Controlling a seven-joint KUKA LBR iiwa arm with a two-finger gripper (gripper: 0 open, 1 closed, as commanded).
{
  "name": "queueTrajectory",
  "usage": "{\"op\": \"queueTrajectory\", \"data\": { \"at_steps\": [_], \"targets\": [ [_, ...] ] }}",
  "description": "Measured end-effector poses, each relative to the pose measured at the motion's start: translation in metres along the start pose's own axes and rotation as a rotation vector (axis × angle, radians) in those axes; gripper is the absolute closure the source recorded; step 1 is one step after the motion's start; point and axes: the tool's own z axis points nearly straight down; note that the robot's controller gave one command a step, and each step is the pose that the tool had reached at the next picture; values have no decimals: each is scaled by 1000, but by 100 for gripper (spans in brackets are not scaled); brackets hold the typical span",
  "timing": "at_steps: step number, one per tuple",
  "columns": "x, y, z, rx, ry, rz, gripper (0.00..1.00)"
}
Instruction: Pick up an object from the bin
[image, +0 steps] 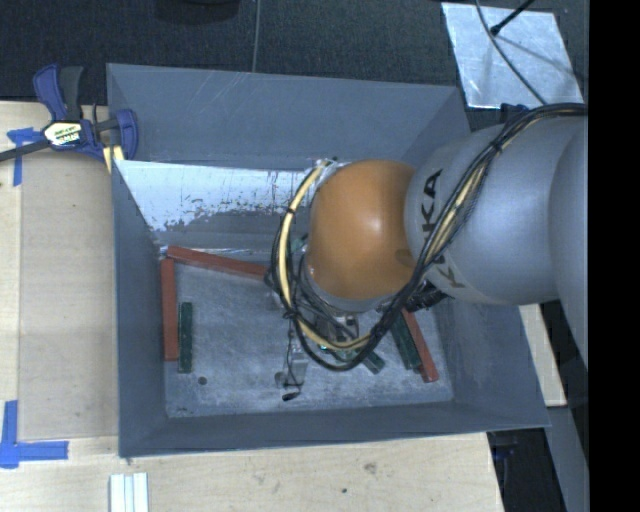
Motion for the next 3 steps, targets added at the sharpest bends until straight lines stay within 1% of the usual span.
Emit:
{"op": "queueTrajectory", "data": {
  "at_steps": [1, 2, 3],
  "targets": [
    [10, -80, 81, 3, 0, 152, 0],
    [-58, -119, 14, 1, -20, 177, 0],
    [-33, -159, 88, 2, -3, -90, 0]
  ]
}}
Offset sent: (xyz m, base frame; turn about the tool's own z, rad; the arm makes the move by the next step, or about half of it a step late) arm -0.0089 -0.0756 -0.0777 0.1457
